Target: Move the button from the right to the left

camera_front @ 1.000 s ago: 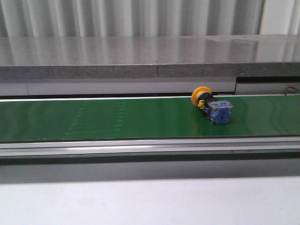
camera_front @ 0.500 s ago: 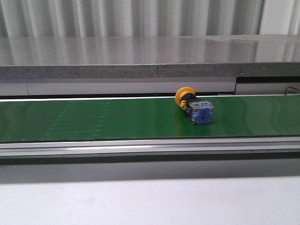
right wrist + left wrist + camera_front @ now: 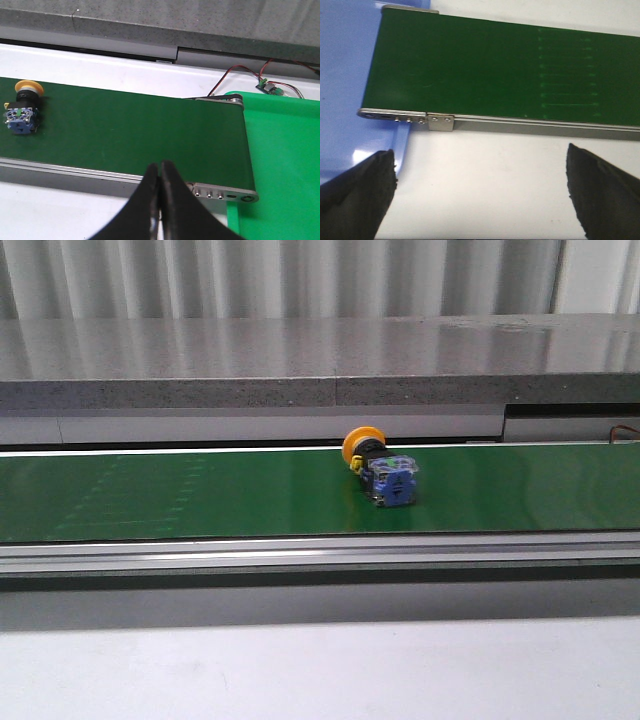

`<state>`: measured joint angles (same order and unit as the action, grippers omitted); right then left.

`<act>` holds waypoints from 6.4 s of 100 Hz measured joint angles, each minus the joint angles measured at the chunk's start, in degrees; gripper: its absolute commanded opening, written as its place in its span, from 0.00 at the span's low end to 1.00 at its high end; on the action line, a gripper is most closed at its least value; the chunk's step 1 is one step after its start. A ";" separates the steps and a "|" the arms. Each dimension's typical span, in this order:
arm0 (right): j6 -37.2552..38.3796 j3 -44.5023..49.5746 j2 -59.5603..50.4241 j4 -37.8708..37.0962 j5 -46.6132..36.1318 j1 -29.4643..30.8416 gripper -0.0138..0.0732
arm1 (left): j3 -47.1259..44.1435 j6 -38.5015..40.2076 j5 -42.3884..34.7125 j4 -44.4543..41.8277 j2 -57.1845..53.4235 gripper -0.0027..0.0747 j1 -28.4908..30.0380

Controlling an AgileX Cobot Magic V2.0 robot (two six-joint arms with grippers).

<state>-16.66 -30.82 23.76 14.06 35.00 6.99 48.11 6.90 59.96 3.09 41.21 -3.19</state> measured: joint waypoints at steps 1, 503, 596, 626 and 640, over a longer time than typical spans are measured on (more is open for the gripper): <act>0.00 0.00 0.00 0.00 0.00 0.00 0.08 | 0.00 -0.24 -0.13 0.50 0.29 0.88 0.00; 0.00 0.00 0.00 0.00 0.00 0.00 0.08 | 18.64 -30.61 -21.35 -2.57 65.07 0.26 26.56; 0.00 0.00 0.00 0.00 0.00 0.00 0.08 | 19.35 -30.52 -21.27 3.57 60.80 0.63 26.56; 0.00 0.00 0.00 0.00 0.00 0.00 0.08 | 19.35 -30.41 -20.24 5.92 45.29 0.63 21.99; 0.00 0.00 0.00 0.00 0.00 0.00 0.08 | 18.82 -30.41 -20.01 6.15 36.74 0.63 17.68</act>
<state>-16.66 -30.82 23.76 14.06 35.00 6.99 66.94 -23.51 39.95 9.25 77.96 14.49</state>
